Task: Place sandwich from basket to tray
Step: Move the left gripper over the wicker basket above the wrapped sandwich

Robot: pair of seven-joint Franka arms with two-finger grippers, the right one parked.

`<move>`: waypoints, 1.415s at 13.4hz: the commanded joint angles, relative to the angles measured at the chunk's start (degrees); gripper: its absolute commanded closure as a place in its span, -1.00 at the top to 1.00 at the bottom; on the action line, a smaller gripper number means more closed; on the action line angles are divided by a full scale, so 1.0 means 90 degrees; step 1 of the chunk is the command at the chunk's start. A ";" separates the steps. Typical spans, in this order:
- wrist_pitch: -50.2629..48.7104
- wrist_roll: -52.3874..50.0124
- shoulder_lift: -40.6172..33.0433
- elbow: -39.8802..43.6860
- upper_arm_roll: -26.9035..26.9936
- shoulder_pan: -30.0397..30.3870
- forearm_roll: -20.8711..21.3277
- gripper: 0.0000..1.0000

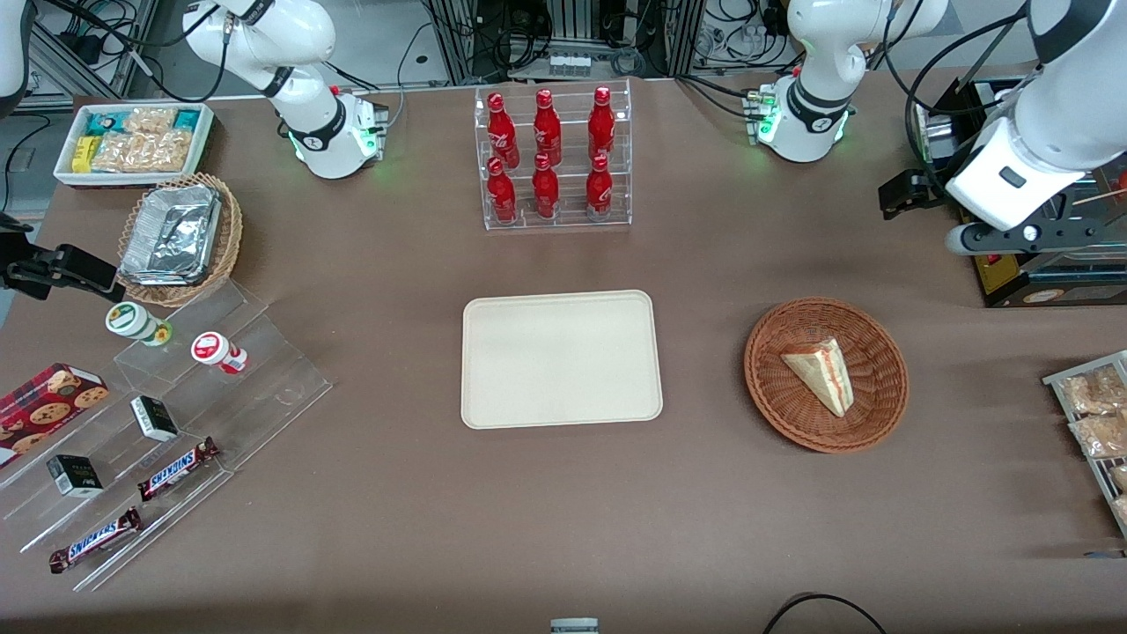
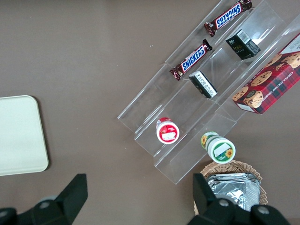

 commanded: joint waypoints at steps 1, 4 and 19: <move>-0.0030 0.0518 -0.0028 0.0039 0.0086 0.0003 -0.0020 1.00; 0.0293 0.0580 0.0108 -0.0116 0.0116 0.0003 -0.0010 1.00; 0.5311 0.0172 0.0167 -0.4023 0.0135 0.0188 0.0019 1.00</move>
